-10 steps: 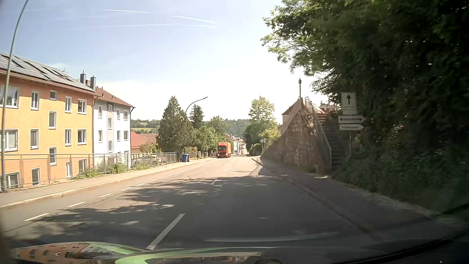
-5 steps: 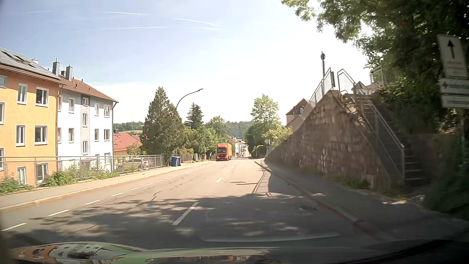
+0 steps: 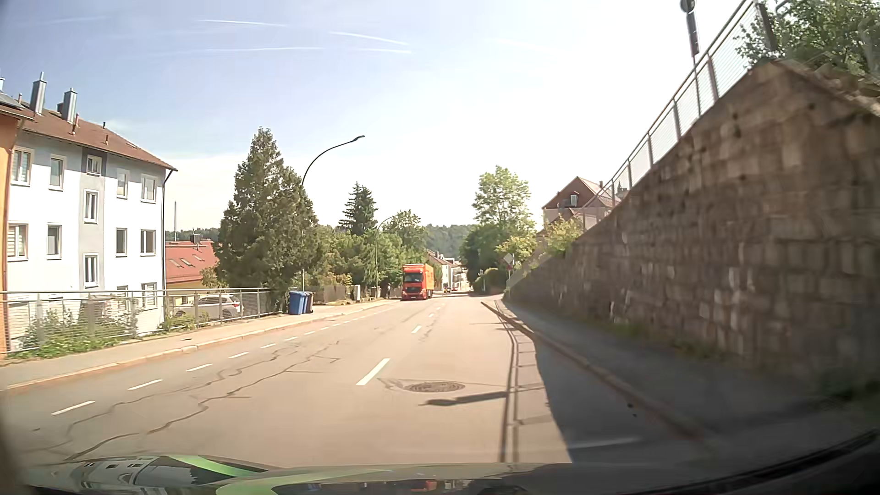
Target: Follow the waypoints while adhering to traffic rules and regulations
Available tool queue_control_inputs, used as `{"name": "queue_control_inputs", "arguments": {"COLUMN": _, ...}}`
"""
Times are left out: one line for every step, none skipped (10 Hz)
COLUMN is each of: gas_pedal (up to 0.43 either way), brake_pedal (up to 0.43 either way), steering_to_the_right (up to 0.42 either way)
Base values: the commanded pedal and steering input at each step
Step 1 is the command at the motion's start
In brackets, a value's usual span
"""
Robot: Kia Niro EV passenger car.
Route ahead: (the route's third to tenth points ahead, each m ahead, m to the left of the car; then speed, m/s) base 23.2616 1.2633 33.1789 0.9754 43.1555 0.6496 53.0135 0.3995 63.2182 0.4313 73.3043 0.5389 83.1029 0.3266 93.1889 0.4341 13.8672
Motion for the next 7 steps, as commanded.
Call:
{"name": "queue_control_inputs", "arguments": {"gas_pedal": 0.000, "brake_pedal": 0.006, "steering_to_the_right": -0.003}}
{"name": "queue_control_inputs", "arguments": {"gas_pedal": 0.000, "brake_pedal": 0.030, "steering_to_the_right": -0.002}}
{"name": "queue_control_inputs", "arguments": {"gas_pedal": 0.000, "brake_pedal": 0.049, "steering_to_the_right": -0.002}}
{"name": "queue_control_inputs", "arguments": {"gas_pedal": 0.000, "brake_pedal": 0.079, "steering_to_the_right": -0.002}}
{"name": "queue_control_inputs", "arguments": {"gas_pedal": 0.000, "brake_pedal": 0.110, "steering_to_the_right": -0.002}}
{"name": "queue_control_inputs", "arguments": {"gas_pedal": 0.000, "brake_pedal": 0.134, "steering_to_the_right": -0.001}}
{"name": "queue_control_inputs", "arguments": {"gas_pedal": 0.000, "brake_pedal": 0.140, "steering_to_the_right": 0.000}}
